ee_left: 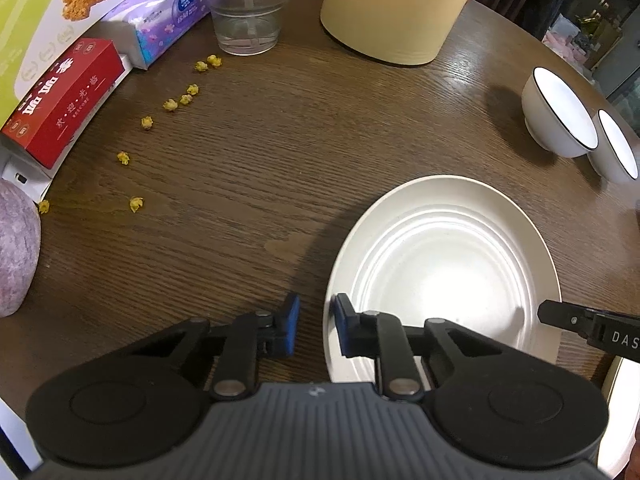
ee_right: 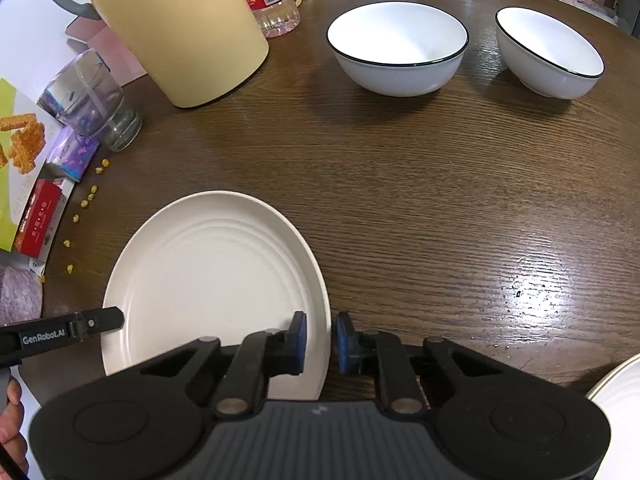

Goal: Organize plates and bowls
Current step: 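Close the left tool on one cream plate rim while the right tool closes on another plate rim, then lift the plate with the left tool while the right tool lifts its plate toward it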

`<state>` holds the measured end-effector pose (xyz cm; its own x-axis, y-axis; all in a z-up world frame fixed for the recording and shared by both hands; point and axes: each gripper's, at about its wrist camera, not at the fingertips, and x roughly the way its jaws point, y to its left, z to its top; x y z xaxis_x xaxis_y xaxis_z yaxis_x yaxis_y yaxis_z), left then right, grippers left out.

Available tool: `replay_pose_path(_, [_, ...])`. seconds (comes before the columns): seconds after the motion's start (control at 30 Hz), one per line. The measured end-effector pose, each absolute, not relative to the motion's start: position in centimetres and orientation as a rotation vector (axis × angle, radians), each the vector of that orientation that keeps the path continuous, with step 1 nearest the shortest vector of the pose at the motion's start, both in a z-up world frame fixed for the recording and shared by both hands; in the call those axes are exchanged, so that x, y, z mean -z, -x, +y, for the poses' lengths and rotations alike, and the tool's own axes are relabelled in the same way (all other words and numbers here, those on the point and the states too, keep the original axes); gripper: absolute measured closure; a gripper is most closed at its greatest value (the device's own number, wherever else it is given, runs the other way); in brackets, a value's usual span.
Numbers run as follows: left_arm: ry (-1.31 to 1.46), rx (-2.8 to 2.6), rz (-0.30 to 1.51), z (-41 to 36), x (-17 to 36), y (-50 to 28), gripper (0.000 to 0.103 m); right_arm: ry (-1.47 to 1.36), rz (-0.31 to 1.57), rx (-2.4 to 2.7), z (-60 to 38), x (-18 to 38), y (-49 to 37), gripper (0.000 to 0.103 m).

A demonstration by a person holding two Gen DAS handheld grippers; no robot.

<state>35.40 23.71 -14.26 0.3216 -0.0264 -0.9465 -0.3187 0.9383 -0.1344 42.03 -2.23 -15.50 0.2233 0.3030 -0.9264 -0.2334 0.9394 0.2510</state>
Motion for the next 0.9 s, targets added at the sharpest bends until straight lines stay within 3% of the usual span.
replay_pose_path(0.33, [0.331, -0.173, 1.228, 23.61, 14.28, -35.48, 0.093, -0.091, 1.300, -0.360, -2.65, 15.71, -41.85, 0.099])
replay_pose_path(0.9, [0.310, -0.162, 1.220, 23.40, 14.31, -35.56, 0.096, -0.093, 1.290, -0.347, -2.64, 15.70, -41.43, 0.100])
